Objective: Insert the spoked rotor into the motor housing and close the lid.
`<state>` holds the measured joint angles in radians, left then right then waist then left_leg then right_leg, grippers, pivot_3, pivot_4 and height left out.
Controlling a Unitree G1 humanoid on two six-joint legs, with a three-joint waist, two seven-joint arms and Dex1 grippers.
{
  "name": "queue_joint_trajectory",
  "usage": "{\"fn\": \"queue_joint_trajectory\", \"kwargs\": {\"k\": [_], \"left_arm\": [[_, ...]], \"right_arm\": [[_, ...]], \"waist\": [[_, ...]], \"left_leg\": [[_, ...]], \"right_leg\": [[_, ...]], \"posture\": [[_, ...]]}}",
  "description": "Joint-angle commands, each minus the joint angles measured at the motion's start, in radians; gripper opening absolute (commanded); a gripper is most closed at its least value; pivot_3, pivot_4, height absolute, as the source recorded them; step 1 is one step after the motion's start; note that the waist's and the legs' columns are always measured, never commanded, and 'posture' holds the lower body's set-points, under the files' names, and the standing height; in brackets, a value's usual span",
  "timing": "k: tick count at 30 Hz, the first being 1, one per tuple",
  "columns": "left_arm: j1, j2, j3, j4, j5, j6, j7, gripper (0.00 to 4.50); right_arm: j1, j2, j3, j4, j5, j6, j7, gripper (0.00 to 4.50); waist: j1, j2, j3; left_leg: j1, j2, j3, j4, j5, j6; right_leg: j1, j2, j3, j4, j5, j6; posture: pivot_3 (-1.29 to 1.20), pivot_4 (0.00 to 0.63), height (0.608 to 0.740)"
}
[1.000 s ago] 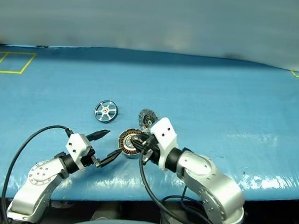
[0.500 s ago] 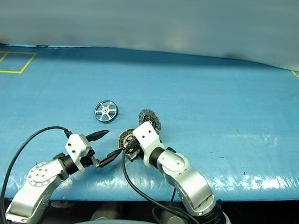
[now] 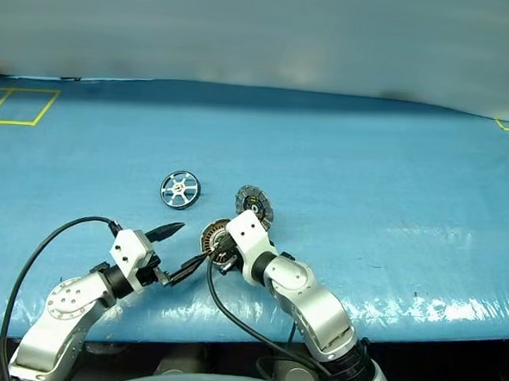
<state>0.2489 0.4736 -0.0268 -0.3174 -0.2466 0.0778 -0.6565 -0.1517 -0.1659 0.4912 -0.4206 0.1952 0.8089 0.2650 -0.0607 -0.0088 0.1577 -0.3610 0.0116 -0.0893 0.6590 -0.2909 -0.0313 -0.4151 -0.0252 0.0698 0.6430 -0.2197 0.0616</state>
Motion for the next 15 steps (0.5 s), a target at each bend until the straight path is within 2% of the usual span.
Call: {"fn": "queue_joint_trajectory", "kwargs": {"k": [1,15], "left_arm": [[0.001,-0.004,0.006,-0.034,-0.01,-0.016,-0.003,4.5],[0.003,-0.009,0.001,-0.022,-0.015,-0.016,-0.014,4.5]], "right_arm": [[0.003,0.013,-0.01,-0.002,-0.001,-0.028,0.011,0.71],[0.009,0.007,-0.035,-0.007,-0.01,-0.024,0.015,0.71]], "waist": [[0.0,0.0,0.0],[0.0,0.0,0.0]], "left_leg": [[0.0,0.0,0.0,0.0,0.0,0.0],[0.0,0.0,0.0,0.0,0.0,0.0]], "right_leg": [[0.0,0.0,0.0,0.0,0.0,0.0],[0.0,0.0,0.0,0.0,0.0,0.0]], "posture": [[0.0,0.15,0.74],[0.0,0.15,0.74]]}}
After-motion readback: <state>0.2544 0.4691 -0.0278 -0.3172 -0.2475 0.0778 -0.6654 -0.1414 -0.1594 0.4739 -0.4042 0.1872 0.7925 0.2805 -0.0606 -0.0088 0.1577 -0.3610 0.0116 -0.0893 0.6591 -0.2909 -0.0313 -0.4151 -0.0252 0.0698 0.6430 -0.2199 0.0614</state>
